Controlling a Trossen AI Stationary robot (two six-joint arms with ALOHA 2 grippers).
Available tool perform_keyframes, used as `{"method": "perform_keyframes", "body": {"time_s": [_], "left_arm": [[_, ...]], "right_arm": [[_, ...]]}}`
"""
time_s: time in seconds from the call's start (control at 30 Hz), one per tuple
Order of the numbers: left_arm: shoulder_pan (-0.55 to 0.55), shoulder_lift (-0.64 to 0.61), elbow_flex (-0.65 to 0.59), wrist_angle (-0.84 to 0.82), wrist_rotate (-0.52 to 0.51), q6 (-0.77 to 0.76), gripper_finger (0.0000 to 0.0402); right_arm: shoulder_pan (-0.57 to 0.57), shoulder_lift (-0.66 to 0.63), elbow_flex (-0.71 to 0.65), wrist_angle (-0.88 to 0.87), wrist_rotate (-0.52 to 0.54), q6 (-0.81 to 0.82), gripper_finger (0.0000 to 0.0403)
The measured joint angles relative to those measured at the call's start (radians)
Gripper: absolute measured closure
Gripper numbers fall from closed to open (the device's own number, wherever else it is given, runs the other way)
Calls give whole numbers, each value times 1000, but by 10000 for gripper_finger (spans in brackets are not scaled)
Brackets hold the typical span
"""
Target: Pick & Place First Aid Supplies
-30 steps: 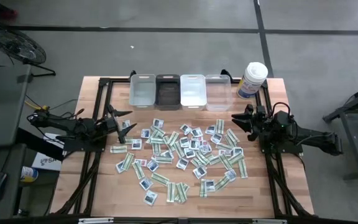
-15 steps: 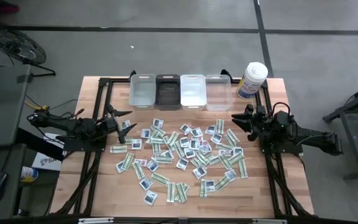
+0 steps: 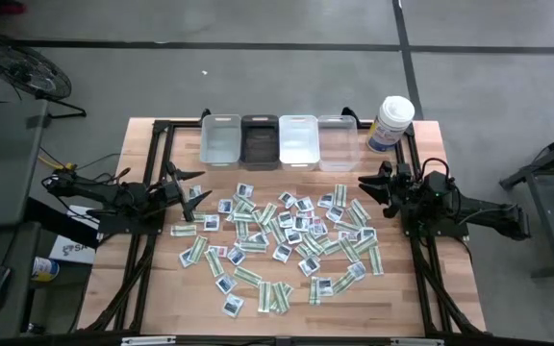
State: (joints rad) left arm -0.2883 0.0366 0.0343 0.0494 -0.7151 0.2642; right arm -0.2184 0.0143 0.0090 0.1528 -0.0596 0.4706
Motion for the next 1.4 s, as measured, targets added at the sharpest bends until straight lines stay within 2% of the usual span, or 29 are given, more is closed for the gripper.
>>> {"method": "perform_keyframes", "body": {"time_s": [0.63, 0.83, 1.03, 1.23, 1.4], "left_arm": [[0, 0, 0, 0, 0, 0, 121], [0, 0, 0, 0, 0, 0, 121], [0, 0, 0, 0, 0, 0, 121], [0, 0, 0, 0, 0, 0, 121], [0, 0, 0, 0, 0, 0, 121]], "right_arm": [[0, 0, 1, 40, -10, 20, 281], [0, 47, 146, -200, 3, -87, 281], [0, 190, 356, -478, 5, -94, 281], [0, 417, 558, -666, -5, 37, 281], [0, 617, 720, -815, -10, 2, 281]]}}
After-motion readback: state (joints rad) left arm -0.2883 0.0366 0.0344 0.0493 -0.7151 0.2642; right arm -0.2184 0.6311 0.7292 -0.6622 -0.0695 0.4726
